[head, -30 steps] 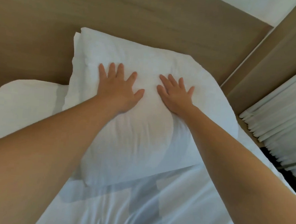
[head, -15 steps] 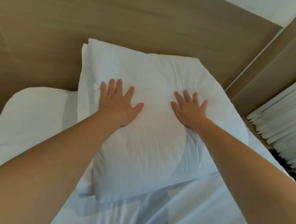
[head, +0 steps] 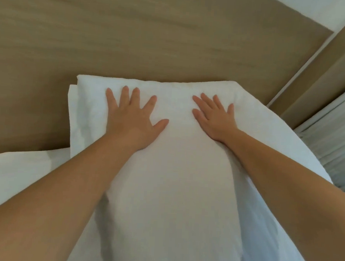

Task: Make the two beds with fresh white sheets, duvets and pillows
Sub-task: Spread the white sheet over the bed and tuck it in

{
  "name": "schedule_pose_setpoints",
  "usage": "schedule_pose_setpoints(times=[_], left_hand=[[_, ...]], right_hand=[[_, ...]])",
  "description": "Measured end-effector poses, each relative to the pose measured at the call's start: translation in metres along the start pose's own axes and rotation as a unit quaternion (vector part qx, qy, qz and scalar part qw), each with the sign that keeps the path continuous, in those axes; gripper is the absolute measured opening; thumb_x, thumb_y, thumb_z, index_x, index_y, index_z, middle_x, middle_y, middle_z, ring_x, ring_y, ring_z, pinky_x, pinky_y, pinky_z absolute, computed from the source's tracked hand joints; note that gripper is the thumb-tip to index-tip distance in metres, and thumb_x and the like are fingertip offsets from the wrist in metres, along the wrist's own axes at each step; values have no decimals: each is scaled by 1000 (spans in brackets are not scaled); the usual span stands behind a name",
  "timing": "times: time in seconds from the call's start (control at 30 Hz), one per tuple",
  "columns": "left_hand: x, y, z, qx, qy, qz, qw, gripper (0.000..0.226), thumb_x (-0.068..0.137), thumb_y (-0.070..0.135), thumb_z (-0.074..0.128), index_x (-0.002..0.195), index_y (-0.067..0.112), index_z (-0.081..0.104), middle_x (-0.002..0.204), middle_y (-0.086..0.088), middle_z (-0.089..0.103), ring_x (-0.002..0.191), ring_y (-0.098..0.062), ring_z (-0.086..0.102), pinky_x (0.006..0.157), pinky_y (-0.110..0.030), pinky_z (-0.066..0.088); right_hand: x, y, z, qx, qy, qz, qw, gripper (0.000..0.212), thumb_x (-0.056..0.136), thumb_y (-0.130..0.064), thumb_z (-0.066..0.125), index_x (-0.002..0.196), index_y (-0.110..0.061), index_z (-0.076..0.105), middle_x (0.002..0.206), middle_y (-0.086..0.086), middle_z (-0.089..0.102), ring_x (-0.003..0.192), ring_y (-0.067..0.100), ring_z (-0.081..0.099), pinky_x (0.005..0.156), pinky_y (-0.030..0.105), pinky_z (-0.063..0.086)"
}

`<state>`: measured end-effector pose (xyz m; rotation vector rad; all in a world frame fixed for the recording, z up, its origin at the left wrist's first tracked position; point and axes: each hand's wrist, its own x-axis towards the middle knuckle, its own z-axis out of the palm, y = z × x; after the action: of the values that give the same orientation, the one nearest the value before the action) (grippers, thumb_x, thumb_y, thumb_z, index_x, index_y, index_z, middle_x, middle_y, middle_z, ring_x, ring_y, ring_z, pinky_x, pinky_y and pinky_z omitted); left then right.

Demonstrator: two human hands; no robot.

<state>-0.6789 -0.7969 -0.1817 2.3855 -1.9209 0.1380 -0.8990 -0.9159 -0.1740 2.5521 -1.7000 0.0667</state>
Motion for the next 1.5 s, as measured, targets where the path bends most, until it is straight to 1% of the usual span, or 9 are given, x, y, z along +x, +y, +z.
schedule_pose_setpoints(times=[0.2,0.37,0.47,0.7,0.9,1.0,1.13,1.3,1.5], left_hand=[[8,-35,21,26,-60,-106,992,83,86,74,1,155,28,-2,160,-22,0,147,-40,-5,114,-61,-8],[32,-13,-18,-16,-8,55,998,74,91,67,4,155,29,-2,163,-9,-5,148,-31,-11,116,-59,-8],[42,-9,-4,-32,-80,103,991,70,90,69,1,153,40,-4,163,-4,-8,149,-27,-11,117,-55,-9],[40,-35,-4,57,-105,-55,991,81,89,69,1,155,22,8,160,-19,9,147,-37,3,117,-56,0],[-16,13,-33,-67,-90,251,961,67,91,66,1,153,39,-8,162,3,-16,148,-21,-19,117,-54,-10],[-12,-14,-7,2,-118,213,970,68,90,65,-3,153,38,-10,160,1,-23,147,-22,-23,117,-54,-11],[7,-47,-18,53,-116,68,990,75,90,68,-2,154,30,-11,160,-8,-23,146,-33,-21,116,-58,-8],[-43,-4,-42,-79,-101,327,936,65,95,62,6,153,37,-7,161,5,-18,147,-17,-20,118,-53,-10],[-34,-66,-22,35,-134,133,981,71,95,62,2,155,27,-8,160,-6,-22,147,-29,-21,118,-54,-8]], right_hand=[[17,83,5,-42,-135,188,972,58,97,-63,7,153,-47,-2,163,-16,-6,150,31,-4,114,66,-2],[15,14,-12,79,-67,3,995,56,99,-61,17,152,-49,4,163,-17,-6,150,23,-12,115,60,-9],[18,-6,-6,45,-62,-94,993,54,100,-59,17,152,-48,9,162,-20,-2,150,11,-9,117,52,-11],[-27,72,-6,-40,-83,273,958,58,98,-57,8,152,-37,10,164,-4,3,150,32,-3,114,67,-2],[-70,-16,-25,48,-85,49,994,58,99,-62,13,154,-44,6,164,-11,-1,151,21,-6,117,61,-7],[-108,10,-11,-16,-73,171,982,59,99,-60,8,154,-42,1,164,-10,-7,151,20,-10,117,58,-8],[-152,43,-21,14,-55,432,900,65,97,-61,7,155,-35,-2,164,-1,-12,149,31,-13,114,67,-4],[-181,-50,-28,75,-29,268,960,60,98,-62,11,154,-42,0,163,-10,-12,150,24,-16,114,58,-13],[-252,-19,-15,91,-95,497,858,67,96,-65,9,155,-37,-8,162,-6,-18,150,29,-14,115,66,1]])
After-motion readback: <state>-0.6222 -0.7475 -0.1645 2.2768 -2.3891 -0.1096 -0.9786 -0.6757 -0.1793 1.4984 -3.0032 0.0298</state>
